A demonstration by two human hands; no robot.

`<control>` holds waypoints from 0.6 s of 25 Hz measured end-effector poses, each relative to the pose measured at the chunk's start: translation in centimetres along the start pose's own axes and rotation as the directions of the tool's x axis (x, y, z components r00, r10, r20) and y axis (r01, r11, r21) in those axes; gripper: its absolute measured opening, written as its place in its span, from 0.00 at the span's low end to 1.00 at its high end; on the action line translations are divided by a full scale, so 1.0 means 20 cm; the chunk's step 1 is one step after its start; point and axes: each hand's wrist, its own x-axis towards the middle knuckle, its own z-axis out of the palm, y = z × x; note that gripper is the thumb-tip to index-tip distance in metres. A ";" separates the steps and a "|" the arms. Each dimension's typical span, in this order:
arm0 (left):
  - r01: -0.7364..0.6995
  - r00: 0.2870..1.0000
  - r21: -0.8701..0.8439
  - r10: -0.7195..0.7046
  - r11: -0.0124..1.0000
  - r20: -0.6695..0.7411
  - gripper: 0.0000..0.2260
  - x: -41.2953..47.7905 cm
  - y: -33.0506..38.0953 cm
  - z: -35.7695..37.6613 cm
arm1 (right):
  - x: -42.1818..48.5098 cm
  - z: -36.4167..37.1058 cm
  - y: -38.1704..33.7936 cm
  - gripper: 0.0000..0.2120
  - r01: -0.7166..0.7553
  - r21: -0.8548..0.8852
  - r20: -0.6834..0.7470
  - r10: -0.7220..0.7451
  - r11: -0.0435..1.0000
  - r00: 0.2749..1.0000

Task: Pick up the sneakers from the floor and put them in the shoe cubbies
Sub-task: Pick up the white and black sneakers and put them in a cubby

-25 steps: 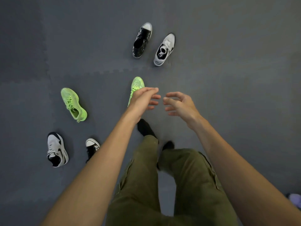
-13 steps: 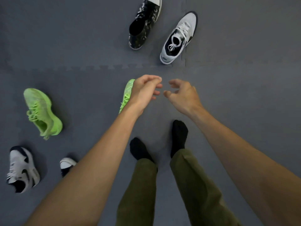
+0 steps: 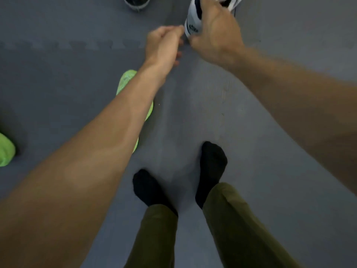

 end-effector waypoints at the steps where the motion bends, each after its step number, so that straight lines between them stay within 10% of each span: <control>1: 0.003 1.000 0.009 -0.003 1.000 -0.002 0.04 0.01 -0.02 0.00 | 0.02 0.02 0.01 0.27 -0.024 -0.012 0.045 0.025 1.000 0.999; 15: 0.198 0.980 0.014 -0.198 0.980 0.013 0.09 -0.18 -0.30 0.03 | -0.35 0.17 -0.04 0.24 -0.040 -0.194 0.452 0.126 0.980 0.883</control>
